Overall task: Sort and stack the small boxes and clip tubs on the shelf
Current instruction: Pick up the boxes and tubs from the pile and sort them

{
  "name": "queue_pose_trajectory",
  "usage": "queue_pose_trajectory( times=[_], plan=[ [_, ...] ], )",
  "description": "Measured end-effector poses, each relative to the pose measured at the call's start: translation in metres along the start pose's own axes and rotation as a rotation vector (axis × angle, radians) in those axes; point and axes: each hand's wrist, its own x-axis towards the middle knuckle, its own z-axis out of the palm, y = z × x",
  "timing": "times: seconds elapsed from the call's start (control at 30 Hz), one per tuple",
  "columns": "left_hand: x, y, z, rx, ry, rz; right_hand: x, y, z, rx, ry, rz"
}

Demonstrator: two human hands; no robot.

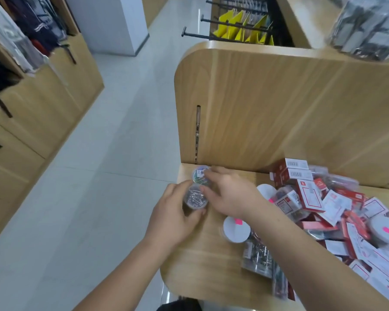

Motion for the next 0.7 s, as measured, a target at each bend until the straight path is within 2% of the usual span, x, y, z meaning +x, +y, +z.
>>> queue_pose_trajectory(
  times=[0.1, 0.23, 0.33, 0.43, 0.57, 0.7],
  plan=[
    [0.007, 0.003, 0.002, -0.033, -0.007, 0.001, 0.001, -0.002, -0.005, -0.006, 0.028, -0.009],
    [-0.002, 0.000, -0.001, -0.094, -0.018, -0.032, -0.025, 0.004, -0.017, 0.039, 0.168, 0.012],
    [-0.013, 0.007, -0.007, -0.026, 0.067, 0.022, -0.059, 0.010, -0.027, 0.114, 0.264, 0.063],
    [-0.013, 0.042, -0.006, -0.048, 0.092, 0.143, -0.087, 0.015, -0.045, 0.092, 0.259, 0.120],
    [-0.015, 0.114, 0.019, -0.123, -0.030, 0.319, -0.125, 0.036, -0.074, 0.043, 0.301, 0.220],
    [-0.019, 0.163, 0.068, -0.162, -0.258, 0.430, -0.173, 0.077, -0.094, 0.009, 0.392, 0.348]
  ],
)
